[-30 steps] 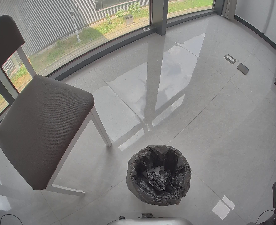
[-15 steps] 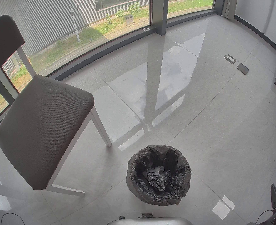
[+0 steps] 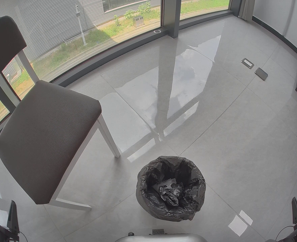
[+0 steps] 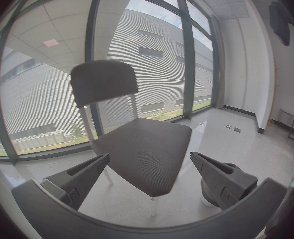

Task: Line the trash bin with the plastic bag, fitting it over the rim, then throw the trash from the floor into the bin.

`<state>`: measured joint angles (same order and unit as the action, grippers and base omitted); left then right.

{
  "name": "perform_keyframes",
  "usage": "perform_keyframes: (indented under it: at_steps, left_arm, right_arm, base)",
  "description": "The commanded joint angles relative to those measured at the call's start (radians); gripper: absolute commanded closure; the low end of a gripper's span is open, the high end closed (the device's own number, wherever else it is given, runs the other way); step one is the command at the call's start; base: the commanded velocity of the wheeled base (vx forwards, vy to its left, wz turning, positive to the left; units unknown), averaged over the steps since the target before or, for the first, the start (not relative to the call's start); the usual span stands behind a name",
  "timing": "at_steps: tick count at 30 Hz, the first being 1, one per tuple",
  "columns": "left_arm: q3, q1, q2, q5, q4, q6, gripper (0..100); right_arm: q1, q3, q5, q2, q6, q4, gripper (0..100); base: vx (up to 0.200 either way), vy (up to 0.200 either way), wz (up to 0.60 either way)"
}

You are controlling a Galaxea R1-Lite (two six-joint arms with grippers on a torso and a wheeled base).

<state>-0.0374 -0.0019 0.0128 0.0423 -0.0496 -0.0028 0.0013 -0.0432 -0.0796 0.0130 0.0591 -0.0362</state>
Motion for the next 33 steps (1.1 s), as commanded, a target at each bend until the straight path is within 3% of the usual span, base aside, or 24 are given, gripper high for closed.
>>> perform_keyframes:
  at_steps: [1,21,33]
  left_arm:
    - [0.034,0.000,-0.013,-0.088,0.057,0.030,0]
    - [0.037,0.000,-0.013,-0.093,0.050,0.023,0]
    - [0.037,0.000,-0.013,-0.093,0.050,0.023,0]
  right_arm:
    - [0.000,0.000,0.004,-0.008,0.001,0.001,0]
    - [0.000,0.000,0.011,-0.010,-0.038,0.001,0]
    - [0.000,0.000,0.009,-0.010,-0.122,0.002,0]
  base:
    - [0.000,0.000,0.00]
    - [0.000,0.000,0.00]
    - [0.000,0.000,0.00]
